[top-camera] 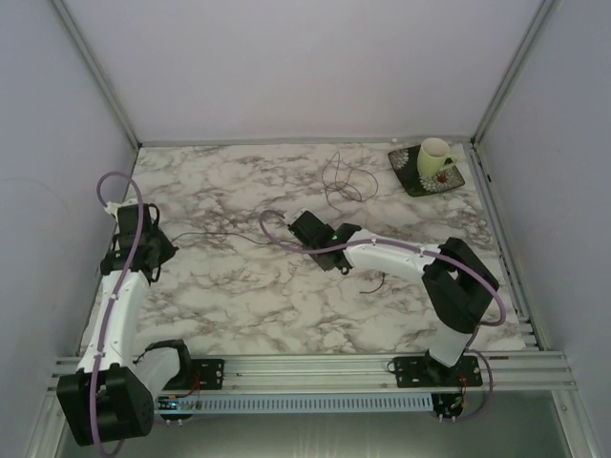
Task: Zip-tie the wires
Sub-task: Straighten the cable at the center of the board.
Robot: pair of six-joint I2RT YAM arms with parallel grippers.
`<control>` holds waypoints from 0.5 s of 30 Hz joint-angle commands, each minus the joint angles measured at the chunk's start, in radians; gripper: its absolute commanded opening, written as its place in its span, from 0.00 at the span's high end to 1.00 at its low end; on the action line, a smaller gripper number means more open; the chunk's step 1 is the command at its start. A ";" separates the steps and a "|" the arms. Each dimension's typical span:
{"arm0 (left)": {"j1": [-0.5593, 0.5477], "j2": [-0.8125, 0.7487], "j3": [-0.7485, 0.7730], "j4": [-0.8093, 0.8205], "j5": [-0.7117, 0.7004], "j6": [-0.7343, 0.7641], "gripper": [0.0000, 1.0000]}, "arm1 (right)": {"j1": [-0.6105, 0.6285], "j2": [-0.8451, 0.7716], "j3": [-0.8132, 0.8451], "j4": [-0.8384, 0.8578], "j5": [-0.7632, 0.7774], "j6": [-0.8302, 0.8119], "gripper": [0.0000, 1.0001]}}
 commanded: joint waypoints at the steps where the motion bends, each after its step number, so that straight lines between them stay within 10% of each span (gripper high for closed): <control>1: 0.033 -0.005 -0.023 0.004 -0.101 -0.018 1.00 | 0.015 0.032 0.074 0.043 -0.036 -0.018 0.85; 15: 0.074 0.052 -0.132 0.116 -0.148 -0.075 1.00 | 0.020 0.142 0.128 0.056 -0.093 -0.049 0.79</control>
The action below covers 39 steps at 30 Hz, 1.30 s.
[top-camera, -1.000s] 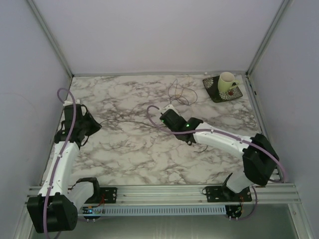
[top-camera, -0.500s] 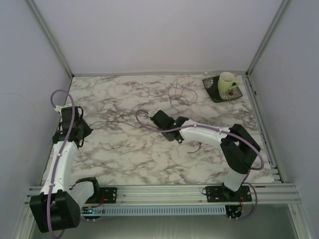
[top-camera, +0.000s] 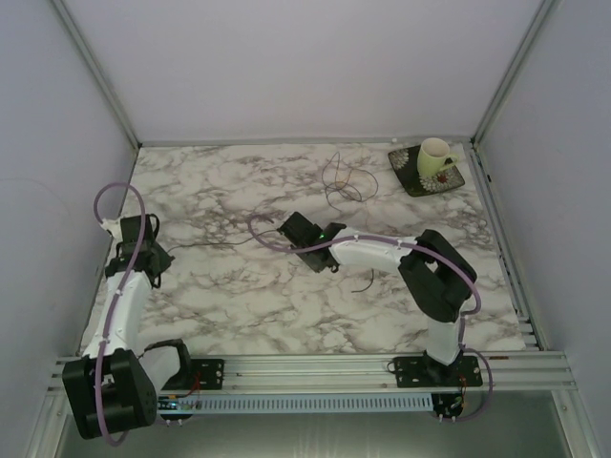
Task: Zip-tie the wires
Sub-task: Straighten the cable at the center of the board.
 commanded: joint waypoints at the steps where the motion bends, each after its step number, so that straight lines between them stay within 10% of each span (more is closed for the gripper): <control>1: 0.021 0.030 -0.037 0.072 -0.032 -0.020 1.00 | 0.011 0.007 0.047 0.020 -0.028 -0.004 0.78; 19: 0.040 0.193 -0.118 0.212 0.154 -0.033 1.00 | -0.033 -0.157 0.014 0.007 -0.019 0.051 0.39; 39: 0.042 0.054 0.054 0.105 0.136 0.028 0.29 | -0.247 -0.300 0.012 0.135 -0.032 0.165 0.30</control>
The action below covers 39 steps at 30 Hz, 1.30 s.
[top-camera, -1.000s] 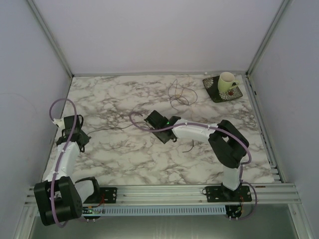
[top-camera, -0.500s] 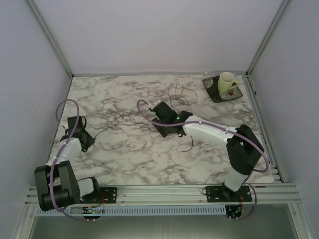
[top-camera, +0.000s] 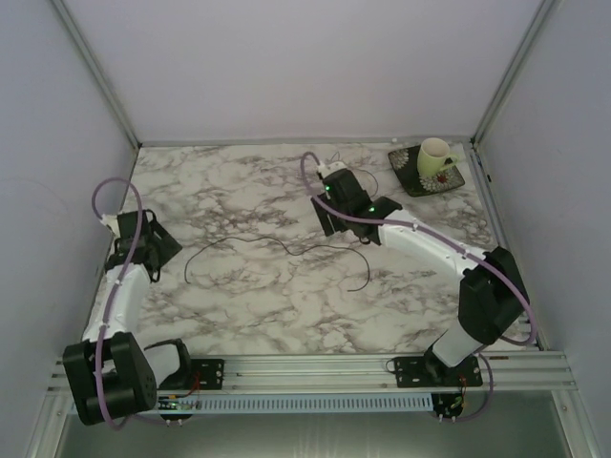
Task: Zip-tie the wires
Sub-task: Straighten the cable at the center of the board, then untie the cable at the center of the board.
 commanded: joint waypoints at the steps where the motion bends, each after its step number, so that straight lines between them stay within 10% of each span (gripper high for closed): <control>1: 0.005 -0.056 0.109 -0.005 0.105 0.051 0.27 | -0.068 -0.020 0.011 0.118 -0.008 0.067 0.30; 13: -0.114 -0.077 0.285 0.150 0.445 0.043 0.19 | -0.255 0.196 0.120 0.276 -0.058 0.114 0.29; 35: -0.228 -0.055 0.309 0.182 0.495 0.011 0.23 | -0.436 0.529 0.361 0.364 -0.127 -0.064 0.31; 39: -0.228 -0.055 0.309 0.182 0.493 0.013 0.23 | -0.437 0.571 0.409 0.362 -0.162 -0.098 0.47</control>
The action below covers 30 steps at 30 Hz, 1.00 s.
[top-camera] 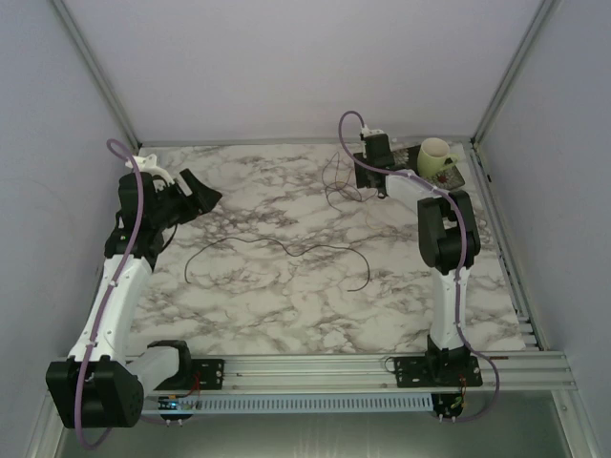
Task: Zip-tie the wires
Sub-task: Untie the cable at the center of the board.
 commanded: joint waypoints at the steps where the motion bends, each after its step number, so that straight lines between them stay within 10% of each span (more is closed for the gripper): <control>1: -0.004 0.000 0.013 0.039 0.015 0.000 0.23 | 0.001 0.029 0.084 0.046 -0.066 -0.059 0.55; 7: -0.006 -0.001 0.042 0.040 0.027 0.018 0.24 | 0.010 -0.040 0.071 0.014 -0.055 -0.072 1.00; 21: -0.095 0.112 0.247 0.233 0.157 0.053 0.19 | 0.176 -0.327 0.283 -0.265 0.272 -0.069 1.00; 30: -0.151 0.163 0.208 0.500 0.162 -0.017 0.14 | 0.203 -0.428 0.442 -0.268 0.107 -0.059 1.00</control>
